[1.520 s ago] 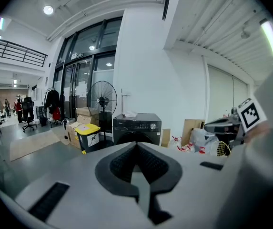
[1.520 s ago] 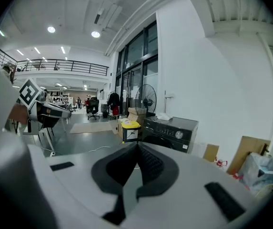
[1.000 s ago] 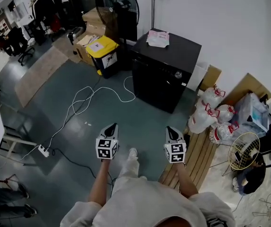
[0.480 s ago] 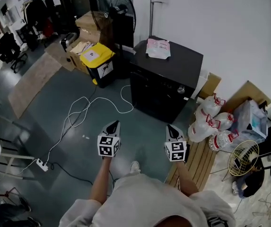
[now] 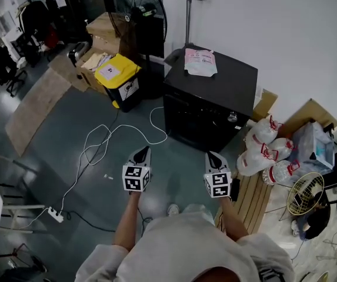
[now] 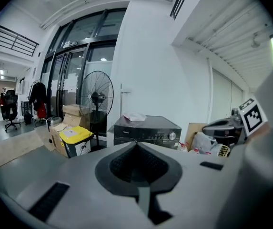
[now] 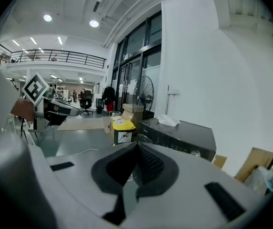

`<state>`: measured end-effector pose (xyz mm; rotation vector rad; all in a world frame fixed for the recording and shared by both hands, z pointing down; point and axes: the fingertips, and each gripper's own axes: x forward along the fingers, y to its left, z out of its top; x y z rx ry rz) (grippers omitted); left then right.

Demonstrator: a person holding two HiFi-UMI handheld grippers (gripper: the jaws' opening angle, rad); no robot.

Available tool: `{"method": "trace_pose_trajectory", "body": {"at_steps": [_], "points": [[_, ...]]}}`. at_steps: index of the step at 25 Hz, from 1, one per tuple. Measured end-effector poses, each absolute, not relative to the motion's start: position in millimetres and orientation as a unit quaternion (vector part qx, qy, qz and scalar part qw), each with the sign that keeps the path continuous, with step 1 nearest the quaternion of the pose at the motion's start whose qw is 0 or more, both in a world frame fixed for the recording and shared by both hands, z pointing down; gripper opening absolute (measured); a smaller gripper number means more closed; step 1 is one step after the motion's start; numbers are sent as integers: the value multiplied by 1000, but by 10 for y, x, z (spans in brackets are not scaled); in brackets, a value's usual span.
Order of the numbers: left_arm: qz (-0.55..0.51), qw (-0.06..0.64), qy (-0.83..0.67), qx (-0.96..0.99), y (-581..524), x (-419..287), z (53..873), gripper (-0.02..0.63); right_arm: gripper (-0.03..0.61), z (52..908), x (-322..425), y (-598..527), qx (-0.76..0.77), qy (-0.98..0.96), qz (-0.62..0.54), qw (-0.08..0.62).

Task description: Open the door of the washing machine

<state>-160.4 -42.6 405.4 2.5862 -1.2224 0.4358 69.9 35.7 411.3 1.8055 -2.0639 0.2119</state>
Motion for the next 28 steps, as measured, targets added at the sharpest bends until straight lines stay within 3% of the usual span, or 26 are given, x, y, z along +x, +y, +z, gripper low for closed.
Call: {"method": "trace_pose_trajectory", "body": {"at_steps": [14,28], "points": [[166,143,-413,884,-972,-1456,4425,8,0,4530,815,-186,635,-737,105,206],[182,155,-426,872,-2649,-923,4533,8,0,4666,1184,-1997,597,-764,120,212]]}}
